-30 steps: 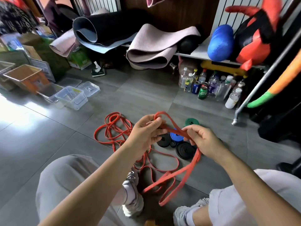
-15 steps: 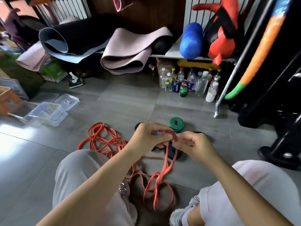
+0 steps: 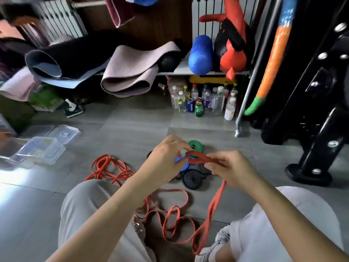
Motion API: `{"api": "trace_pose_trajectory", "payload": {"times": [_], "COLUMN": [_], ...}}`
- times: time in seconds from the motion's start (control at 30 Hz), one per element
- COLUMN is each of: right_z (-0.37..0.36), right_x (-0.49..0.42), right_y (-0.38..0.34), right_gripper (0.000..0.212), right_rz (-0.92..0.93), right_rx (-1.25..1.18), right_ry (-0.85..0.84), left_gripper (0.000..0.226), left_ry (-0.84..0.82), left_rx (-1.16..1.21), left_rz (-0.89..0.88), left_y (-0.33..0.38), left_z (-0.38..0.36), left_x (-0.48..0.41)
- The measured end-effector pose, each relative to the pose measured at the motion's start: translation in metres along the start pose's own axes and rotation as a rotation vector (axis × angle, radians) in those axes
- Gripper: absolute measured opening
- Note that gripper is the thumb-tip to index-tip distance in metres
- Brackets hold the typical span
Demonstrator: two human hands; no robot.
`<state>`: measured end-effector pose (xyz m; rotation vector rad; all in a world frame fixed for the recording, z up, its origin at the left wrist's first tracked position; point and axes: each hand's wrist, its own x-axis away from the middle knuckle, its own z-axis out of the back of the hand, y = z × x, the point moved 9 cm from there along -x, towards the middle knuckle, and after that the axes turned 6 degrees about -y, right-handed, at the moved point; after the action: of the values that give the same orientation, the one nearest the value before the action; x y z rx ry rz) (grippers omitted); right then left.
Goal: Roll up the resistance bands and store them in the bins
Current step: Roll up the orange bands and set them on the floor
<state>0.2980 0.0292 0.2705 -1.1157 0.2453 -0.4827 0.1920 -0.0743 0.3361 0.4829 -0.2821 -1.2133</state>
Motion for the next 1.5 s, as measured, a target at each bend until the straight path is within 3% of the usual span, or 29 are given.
{"api": "trace_pose_trajectory", "payload": {"times": [0.1, 0.2, 0.33, 0.47, 0.6, 0.73, 0.9, 1.07, 1.17, 1.23, 1.3, 1.37, 1.43, 1.5], "right_z": [-0.003, -0.018, -0.030, -0.038, -0.039, -0.028, -0.028, -0.054, -0.054, -0.050, -0.044, -0.041, -0.046, -0.046], "right_x": [0.005, 0.010, 0.015, 0.018, 0.022, 0.028, 0.032, 0.031, 0.031, 0.032, 0.031, 0.027, 0.024, 0.022], "right_y": [-0.025, -0.049, -0.067, -0.076, -0.083, -0.079, -0.074, -0.067, -0.072, -0.073, -0.072, -0.079, -0.091, -0.098], "right_gripper": [0.020, 0.022, 0.019, 0.016, 0.013, 0.024, 0.019, 0.020, 0.020, 0.029, 0.025, 0.014, 0.013, 0.014], "right_rz": [0.109, 0.191, 0.213, 0.209, 0.208, 0.157, 0.145, 0.114, 0.159, 0.169, 0.137, 0.177, 0.264, 0.282], "right_rx": [0.307, 0.357, 0.397, 0.429, 0.289, -0.053, -0.178, -0.447, -0.461, -0.341, -0.141, 0.241, 0.547, 0.606], "right_ry": [-0.012, -0.080, -0.089, -0.105, -0.090, -0.051, 0.018, 0.023, 0.032, 0.018, 0.020, 0.015, -0.003, -0.011], "left_gripper": [0.032, 0.034, 0.030, 0.051, 0.021, 0.014, 0.012, 0.019, 0.015, 0.013, 0.016, 0.020, 0.019, 0.019], "left_ry": [-0.160, -0.276, -0.222, -0.150, -0.055, -0.028, 0.025, 0.035, 0.005, -0.003, 0.013, -0.010, -0.092, -0.153], "left_rx": [-0.114, -0.205, -0.156, 0.083, 0.084, 0.360, 0.687, 1.400, 1.544, 1.295, 0.664, 0.121, -0.112, -0.186], "left_rz": [0.021, 0.133, 0.191, 0.214, 0.137, 0.208, 0.243, 0.239, 0.284, 0.283, 0.202, 0.049, -0.030, -0.013], "left_y": [0.002, -0.008, -0.016, -0.015, -0.007, -0.017, -0.025, -0.025, -0.025, -0.029, -0.026, -0.005, 0.012, 0.014], "left_z": [-0.014, -0.023, -0.017, -0.008, -0.001, 0.006, 0.018, -0.007, -0.023, -0.018, 0.003, 0.019, 0.021, 0.019], "left_x": [0.006, 0.014, 0.025, 0.043, 0.051, 0.059, 0.064, 0.069, 0.069, 0.067, 0.061, 0.051, 0.045, 0.038]}}
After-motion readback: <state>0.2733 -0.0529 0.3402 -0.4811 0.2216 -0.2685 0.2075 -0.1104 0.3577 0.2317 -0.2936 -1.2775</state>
